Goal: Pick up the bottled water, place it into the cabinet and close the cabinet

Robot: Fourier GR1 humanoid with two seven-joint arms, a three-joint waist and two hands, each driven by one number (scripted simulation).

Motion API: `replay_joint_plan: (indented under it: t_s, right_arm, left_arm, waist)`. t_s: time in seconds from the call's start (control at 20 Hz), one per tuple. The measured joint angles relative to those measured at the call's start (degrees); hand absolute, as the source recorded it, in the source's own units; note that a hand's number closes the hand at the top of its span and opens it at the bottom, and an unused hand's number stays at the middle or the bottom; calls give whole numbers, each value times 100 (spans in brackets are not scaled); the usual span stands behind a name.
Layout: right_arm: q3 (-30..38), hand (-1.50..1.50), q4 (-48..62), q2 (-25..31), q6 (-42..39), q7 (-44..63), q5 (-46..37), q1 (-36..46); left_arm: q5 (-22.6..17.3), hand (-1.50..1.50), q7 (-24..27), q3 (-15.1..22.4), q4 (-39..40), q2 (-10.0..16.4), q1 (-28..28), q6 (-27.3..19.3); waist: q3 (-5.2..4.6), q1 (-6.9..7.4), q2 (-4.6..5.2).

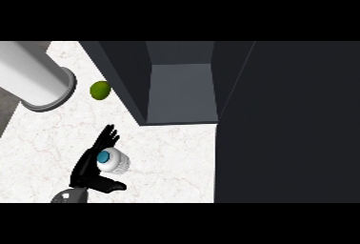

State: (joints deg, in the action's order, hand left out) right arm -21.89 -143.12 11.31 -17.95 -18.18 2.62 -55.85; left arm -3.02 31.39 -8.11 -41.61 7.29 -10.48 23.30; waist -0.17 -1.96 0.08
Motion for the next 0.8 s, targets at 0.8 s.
replay_joint_plan:
  t_s: [0.8]
  right_arm:
    - [15,-150,8,256,102,-332,-53,-152]
  left_arm:
    - [908,150,2355,171,1536,-67,-725,-1255]
  waist:
    - [26,19,-22]
